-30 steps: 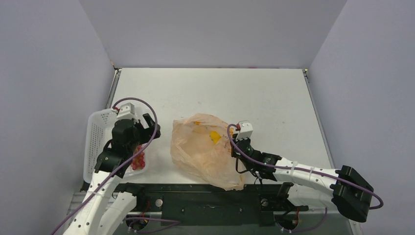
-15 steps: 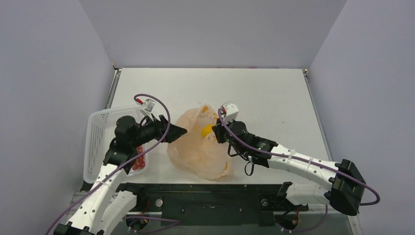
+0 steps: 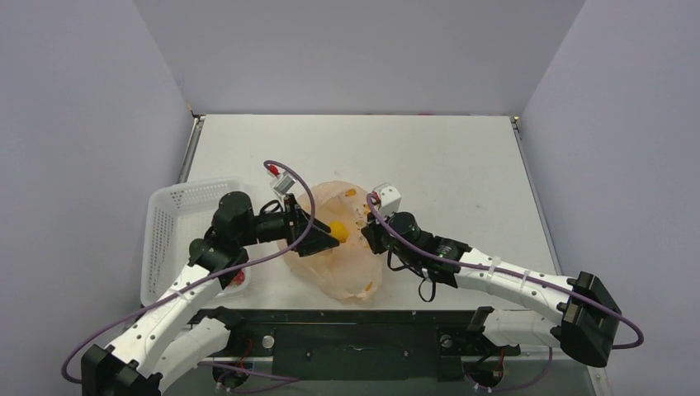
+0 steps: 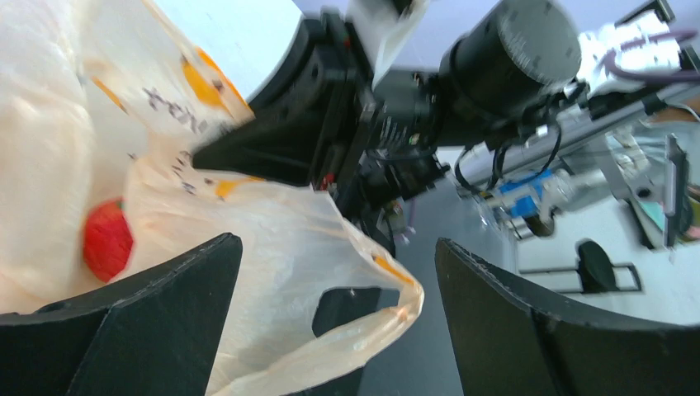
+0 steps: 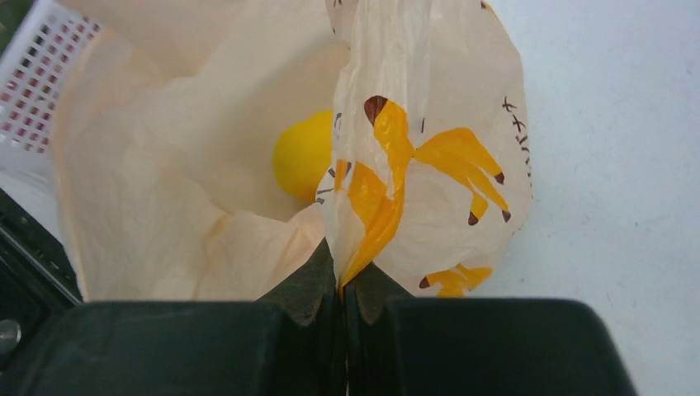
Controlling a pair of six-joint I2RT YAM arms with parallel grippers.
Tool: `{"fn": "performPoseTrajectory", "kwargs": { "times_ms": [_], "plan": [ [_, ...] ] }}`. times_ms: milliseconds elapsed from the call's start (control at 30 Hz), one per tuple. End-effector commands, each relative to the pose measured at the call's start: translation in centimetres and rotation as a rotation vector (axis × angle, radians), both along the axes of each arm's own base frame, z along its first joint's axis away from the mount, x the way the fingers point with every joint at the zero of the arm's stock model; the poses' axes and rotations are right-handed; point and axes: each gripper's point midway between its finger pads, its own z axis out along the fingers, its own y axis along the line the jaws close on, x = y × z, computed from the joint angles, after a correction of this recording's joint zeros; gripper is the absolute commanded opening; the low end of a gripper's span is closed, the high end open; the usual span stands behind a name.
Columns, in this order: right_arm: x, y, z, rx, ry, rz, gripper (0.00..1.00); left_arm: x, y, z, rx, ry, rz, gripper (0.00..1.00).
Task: Take the fake fruits out of the plastic bag
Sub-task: Adjust the plastic bag at the center of the board, then take out the fake fruit from the plastic bag.
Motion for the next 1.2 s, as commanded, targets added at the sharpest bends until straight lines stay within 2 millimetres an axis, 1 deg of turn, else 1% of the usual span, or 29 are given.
{"fn": "performPoseTrajectory", "kwargs": {
  "times_ms": [0, 67, 100, 133, 167, 200, 233, 267, 300, 333, 367, 400, 500, 600, 633, 667, 700, 733, 767, 800, 833, 867, 900, 933, 967, 1000, 1033, 1067, 1167],
  "plan": [
    [0.1, -2.0, -1.1, -0.058, 0.034, -0.073, 0.0, 1.9, 1.0, 5.4, -0.01, -0.167, 0.143, 0.87],
    [0.3, -2.8, -1.3, -0.096, 0.04, -0.105, 0.0, 2.6, 1.6, 6.6, 0.008, -0.176, 0.206, 0.88],
    [0.4, -3.2, -1.3, -0.109, 0.038, -0.123, 0.0, 2.6, 1.8, 7.7, 0.003, -0.19, 0.214, 0.88],
    [0.3, -3.4, -1.2, -0.123, 0.043, -0.128, 0.01, 2.7, 1.7, 8.1, -0.001, -0.194, 0.216, 0.88],
    [0.5, -3.5, -0.9, -0.125, 0.041, -0.136, 0.03, 2.6, 1.7, 9.3, -0.014, -0.21, 0.211, 0.88],
    [0.3, -3.8, -1.0, -0.138, 0.048, -0.138, 0.1, 2.3, 1.7, 10.7, -0.031, -0.235, 0.201, 0.88],
    [0.4, -3.8, -0.6, -0.136, 0.047, -0.141, 0.15, 2.1, 1.7, 11.3, -0.037, -0.242, 0.195, 0.88],
    [0.2, -4.0, -0.6, -0.144, 0.055, -0.143, 0.27, 1.7, 1.7, 12.5, -0.053, -0.265, 0.181, 0.88],
    [0.1, -4.0, -0.4, -0.141, 0.056, -0.146, 0.4, 1.6, 1.6, 13.0, -0.059, -0.273, 0.173, 0.88],
    [0.0, -4.2, -0.4, -0.141, 0.065, -0.154, 0.45, 1.2, 1.5, 13.9, -0.073, -0.288, 0.155, 0.89],
    [-0.1, -4.4, -0.5, -0.144, 0.071, -0.161, 0.54, 1.0, 1.3, 14.0, -0.075, -0.284, 0.139, 0.9],
    [-0.4, -4.5, -0.4, -0.134, 0.079, -0.158, 0.57, 0.9, 1.2, 14.2, -0.078, -0.283, 0.127, 0.91],
    [-1.4, -4.6, -0.7, -0.121, 0.08, -0.145, 0.66, 0.9, 0.1, 12.6, -0.056, -0.23, 0.074, 0.91],
    [-2.4, -4.2, -1.6, -0.117, 0.094, -0.123, 0.68, 0.4, -1.6, 9.8, -0.025, -0.158, 0.018, 0.9],
    [-2.6, -4.0, -2.0, -0.109, 0.102, -0.116, 0.68, 0.6, -2.1, 8.9, -0.011, -0.137, 0.018, 0.9],
    [-3.0, -3.9, -2.6, -0.11, 0.116, -0.099, 0.68, 0.0, -2.8, 7.8, 0.009, -0.121, -0.01, 0.89],
    [-3.0, -3.5, -2.4, -0.089, 0.117, -0.092, 0.67, 0.5, -3.3, 6.6, 0.041, -0.115, 0.004, 0.88],
    [-3.4, -3.3, -2.9, -0.085, 0.125, -0.075, 0.67, -0.3, -4.0, 5.6, 0.073, -0.096, -0.021, 0.88],
    [-3.3, -2.9, -2.7, -0.064, 0.122, -0.071, 0.64, 0.3, -4.3, 4.3, 0.115, -0.097, 0.001, 0.87],
    [-3.5, -2.8, -3.0, -0.061, 0.128, -0.065, 0.61, -0.1, -4.8, 2.7, 0.162, -0.067, -0.013, 0.85],
    [-3.4, -2.6, -3.1, -0.053, 0.13, -0.07, 0.5, 0.0, -4.9, 1.4, 0.206, -0.058, 0.002, 0.83],
    [-3.3, -2.7, -3.3, -0.056, 0.132, -0.078, 0.37, 0.8, -4.9, 0.3, 0.244, -0.042, 0.041, 0.8],
    [-3.2, -2.6, -3.7, -0.063, 0.141, -0.085, 0.31, 1.0, -4.8, -0.8, 0.275, -0.023, 0.058, 0.78],
    [-3.2, -2.6, -4.1, -0.073, 0.148, -0.087, 0.19, 1.9, -4.6, -1.8, 0.305, -0.008, 0.108, 0.77],
    [-3.2, -2.6, -4.3, -0.072, 0.153, -0.089, 0.15, 2.2, -4.4, -2.9, 0.329, 0.02, 0.14, 0.76],
    [-3.2, -2.6, -4.6, -0.078, 0.156, -0.091, 0.05, 3.2, -3.9, -3.8, 0.358, 0.03, 0.201, 0.76],
    [-3.2, -2.7, -4.7, -0.077, 0.157, -0.097, 0.01, 3.6, -3.6, -4.8, 0.377, 0.054, 0.235, 0.75],
    [-3.2, -2.8, -4.8, -0.078, 0.159, -0.103, 0.0, 4.5, -3.1, -5.6, 0.405, 0.058, 0.295, 0.75],
    [-3.2, -3.3, -5.0, -0.076, 0.158, -0.121, 0.0, 5.8, -1.9, -8.0, 0.452, 0.077, 0.41, 0.74]
  ]
}}
